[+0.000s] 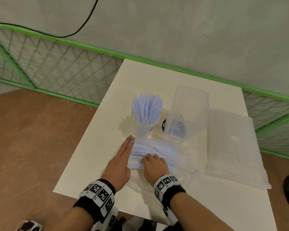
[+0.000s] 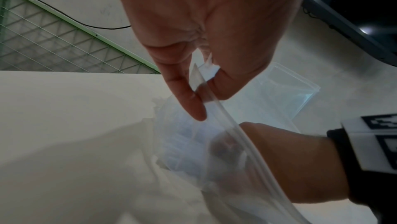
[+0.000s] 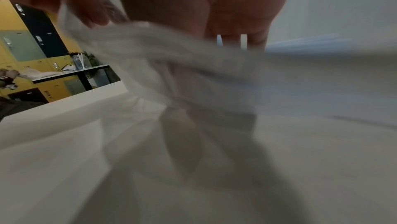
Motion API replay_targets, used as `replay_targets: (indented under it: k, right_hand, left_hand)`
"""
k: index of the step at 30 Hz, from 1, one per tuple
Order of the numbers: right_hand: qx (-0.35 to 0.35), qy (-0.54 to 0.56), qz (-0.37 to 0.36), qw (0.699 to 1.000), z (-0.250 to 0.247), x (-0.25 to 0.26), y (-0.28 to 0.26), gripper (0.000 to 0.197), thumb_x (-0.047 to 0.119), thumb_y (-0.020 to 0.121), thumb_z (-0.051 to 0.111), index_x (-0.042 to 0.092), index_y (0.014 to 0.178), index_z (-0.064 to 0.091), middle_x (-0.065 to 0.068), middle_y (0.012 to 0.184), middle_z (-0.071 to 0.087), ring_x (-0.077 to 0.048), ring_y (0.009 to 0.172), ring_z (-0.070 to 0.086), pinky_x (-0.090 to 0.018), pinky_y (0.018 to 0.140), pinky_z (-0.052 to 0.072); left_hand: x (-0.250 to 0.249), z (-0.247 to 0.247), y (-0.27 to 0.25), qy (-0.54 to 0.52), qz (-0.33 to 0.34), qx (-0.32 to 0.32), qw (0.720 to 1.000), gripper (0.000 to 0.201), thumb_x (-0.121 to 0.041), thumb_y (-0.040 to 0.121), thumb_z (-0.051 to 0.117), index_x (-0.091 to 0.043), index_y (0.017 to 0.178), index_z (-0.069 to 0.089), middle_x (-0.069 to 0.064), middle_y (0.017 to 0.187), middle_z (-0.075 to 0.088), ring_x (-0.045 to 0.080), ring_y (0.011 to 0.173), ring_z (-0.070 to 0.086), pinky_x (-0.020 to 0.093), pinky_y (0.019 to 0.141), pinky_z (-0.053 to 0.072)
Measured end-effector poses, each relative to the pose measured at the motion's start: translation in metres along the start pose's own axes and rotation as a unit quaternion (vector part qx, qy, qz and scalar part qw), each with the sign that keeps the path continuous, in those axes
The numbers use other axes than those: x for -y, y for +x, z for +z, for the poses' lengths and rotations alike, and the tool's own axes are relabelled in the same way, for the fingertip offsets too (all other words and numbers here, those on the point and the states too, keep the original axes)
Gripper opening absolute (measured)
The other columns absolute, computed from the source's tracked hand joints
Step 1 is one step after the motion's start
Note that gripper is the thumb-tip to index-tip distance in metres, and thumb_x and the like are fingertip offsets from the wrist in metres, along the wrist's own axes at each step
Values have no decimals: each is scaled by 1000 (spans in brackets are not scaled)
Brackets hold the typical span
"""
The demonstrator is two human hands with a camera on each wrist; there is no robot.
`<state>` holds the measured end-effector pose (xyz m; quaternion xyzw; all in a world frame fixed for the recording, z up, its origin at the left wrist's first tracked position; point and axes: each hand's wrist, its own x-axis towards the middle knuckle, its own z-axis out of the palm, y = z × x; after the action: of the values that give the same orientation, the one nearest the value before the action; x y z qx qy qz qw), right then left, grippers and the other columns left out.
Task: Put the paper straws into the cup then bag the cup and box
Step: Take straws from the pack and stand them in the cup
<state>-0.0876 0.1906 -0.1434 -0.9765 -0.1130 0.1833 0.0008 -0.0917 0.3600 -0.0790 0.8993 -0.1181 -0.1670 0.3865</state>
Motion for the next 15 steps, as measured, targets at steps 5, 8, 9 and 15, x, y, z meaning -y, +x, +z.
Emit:
replay_targets:
  k: [5,8,9,15]
  right_hand:
    - [-19,19,7,1000,-1,0,1,45,9,89,47,18,133,43,-5,130,55,-30,117,51,-44,98,38]
    - [-12,19,8,1000,2,0,0,46,12,90,48,18,135,42,-5,132,53,-30,119,49,-45,100,37]
    - [-10,18,7,1000,2,0,1,45,13,90,48,18,135,44,-5,132,52,-30,119,49,-45,100,37]
    - [8,-4,12,1000,-4,0,4,34,18,90,50,13,124,54,-6,129,51,-30,119,47,-43,98,36]
  left_hand:
    - [1,-1,2,-4,4,2,1000,102,16,75,46,-36,155,11,-38,155,-9,7,124,50,26,88,53]
    - [2,-2,2,-7,4,1,1000,103,16,74,46,-37,155,12,-38,155,-8,7,125,50,25,91,52]
    - [2,-2,3,-8,4,1,1000,103,16,74,45,-37,155,12,-39,155,-9,7,125,50,25,91,52]
    - [0,-5,4,-4,1,6,1000,103,16,74,46,-38,154,11,-43,152,-11,8,118,54,30,85,54]
